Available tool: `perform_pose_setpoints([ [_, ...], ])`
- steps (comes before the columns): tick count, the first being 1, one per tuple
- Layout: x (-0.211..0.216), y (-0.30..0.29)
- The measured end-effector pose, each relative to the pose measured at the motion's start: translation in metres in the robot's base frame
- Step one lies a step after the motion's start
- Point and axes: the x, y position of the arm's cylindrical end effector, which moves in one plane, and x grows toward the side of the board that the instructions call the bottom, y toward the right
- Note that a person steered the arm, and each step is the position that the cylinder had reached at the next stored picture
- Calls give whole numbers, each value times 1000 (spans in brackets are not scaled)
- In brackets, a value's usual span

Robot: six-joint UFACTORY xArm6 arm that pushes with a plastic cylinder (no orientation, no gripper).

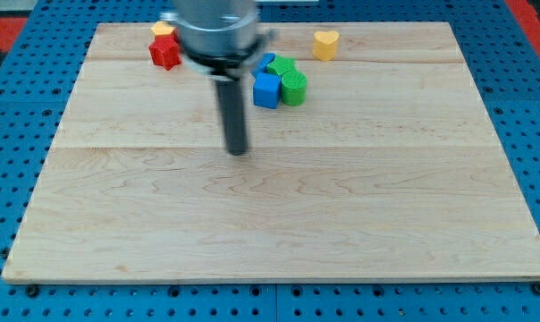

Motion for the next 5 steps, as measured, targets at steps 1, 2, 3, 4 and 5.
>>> perform_pose_setpoints([
  [1,-38,81],
  [2,-104,156],
  [3,-163,183],
  [4,-194,136],
  [5,-228,126],
])
